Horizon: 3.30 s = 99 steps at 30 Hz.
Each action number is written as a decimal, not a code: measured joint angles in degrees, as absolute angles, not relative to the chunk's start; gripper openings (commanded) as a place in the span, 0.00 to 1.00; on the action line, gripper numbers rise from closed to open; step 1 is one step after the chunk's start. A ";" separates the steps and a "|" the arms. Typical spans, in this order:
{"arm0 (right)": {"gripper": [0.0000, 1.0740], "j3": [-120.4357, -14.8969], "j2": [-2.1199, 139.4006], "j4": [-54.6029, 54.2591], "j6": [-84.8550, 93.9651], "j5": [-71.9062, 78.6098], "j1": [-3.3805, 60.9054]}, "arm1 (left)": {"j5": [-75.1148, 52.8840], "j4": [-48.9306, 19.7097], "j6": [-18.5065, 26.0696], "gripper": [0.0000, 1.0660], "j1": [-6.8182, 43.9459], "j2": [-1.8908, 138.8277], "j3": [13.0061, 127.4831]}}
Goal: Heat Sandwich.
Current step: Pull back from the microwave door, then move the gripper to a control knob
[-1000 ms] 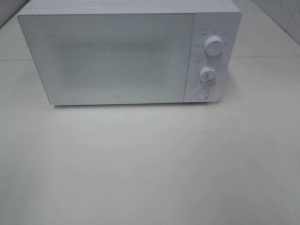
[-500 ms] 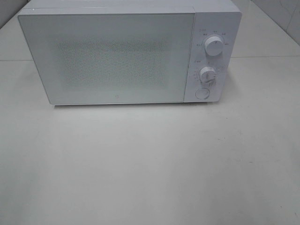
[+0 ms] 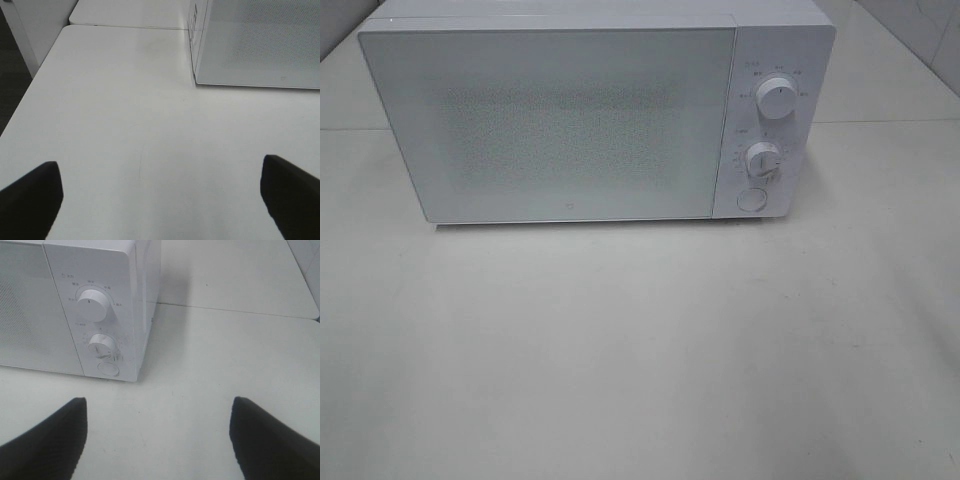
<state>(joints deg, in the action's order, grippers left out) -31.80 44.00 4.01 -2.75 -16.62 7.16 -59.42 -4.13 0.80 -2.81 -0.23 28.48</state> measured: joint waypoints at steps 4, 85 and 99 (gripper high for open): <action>0.71 -31.80 48.76 4.01 -2.75 -11.52 7.16 | -59.42 -4.13 0.80 0.97 -2.81 -0.23 28.48; 0.71 -24.06 98.66 -45.21 15.13 69.04 40.74 | -59.42 -4.13 0.80 0.97 -2.81 -0.23 28.48; 0.71 -32.49 107.60 -37.99 15.13 68.18 35.35 | -59.42 -4.13 0.80 0.97 -2.81 -0.23 28.48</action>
